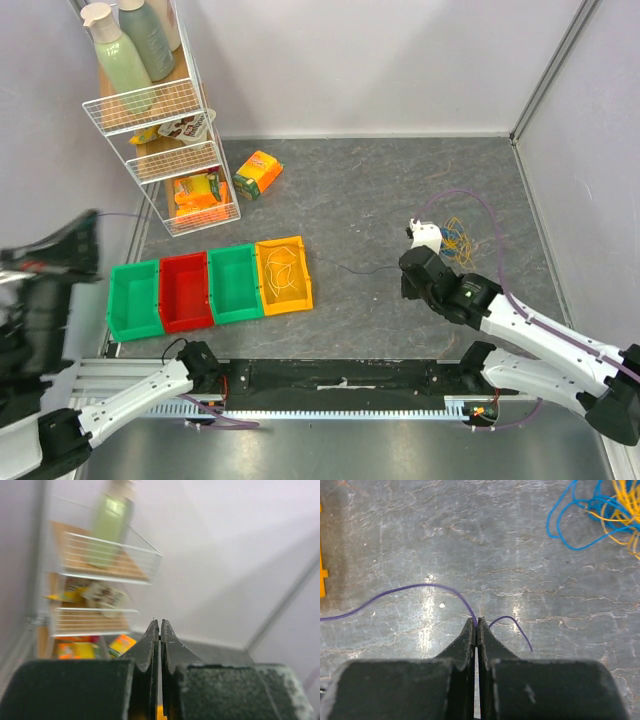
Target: Untangle the cables
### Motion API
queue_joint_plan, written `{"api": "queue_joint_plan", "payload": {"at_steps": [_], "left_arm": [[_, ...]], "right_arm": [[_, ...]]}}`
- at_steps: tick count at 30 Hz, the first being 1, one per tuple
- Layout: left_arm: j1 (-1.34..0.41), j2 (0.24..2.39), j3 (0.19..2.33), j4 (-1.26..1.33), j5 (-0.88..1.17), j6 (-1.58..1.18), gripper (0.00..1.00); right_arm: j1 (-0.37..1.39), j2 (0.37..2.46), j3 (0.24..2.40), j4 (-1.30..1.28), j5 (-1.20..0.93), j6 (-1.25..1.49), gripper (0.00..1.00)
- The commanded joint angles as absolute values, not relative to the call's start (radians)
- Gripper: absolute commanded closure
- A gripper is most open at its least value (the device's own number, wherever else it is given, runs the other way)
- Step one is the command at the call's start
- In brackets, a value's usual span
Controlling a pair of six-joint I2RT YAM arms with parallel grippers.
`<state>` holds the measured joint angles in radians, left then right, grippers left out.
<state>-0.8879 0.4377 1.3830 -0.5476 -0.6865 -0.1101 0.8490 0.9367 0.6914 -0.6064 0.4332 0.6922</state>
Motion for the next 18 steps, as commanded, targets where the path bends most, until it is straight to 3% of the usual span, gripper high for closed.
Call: {"api": "queue_joint_plan", "payload": {"at_steps": [1,11,18], "left_arm": [[-0.890,0.339,1.336,-0.413,-1.034,0.280,0.98],[-0.888,0.276,1.358,-0.337,-1.147,0.498,0.98],[-0.888,0.374,1.358,-0.566,-1.028,0.304,0.98]], "right_arm": [[0.838,0.917,0.709,-0.649,0.572,0.747,1.00],[0.815,0.868,0.692,-0.667,0.600,0.755,1.00],[0.851,0.899,0.699,-0.465,0.371,0.560,1.00]]}}
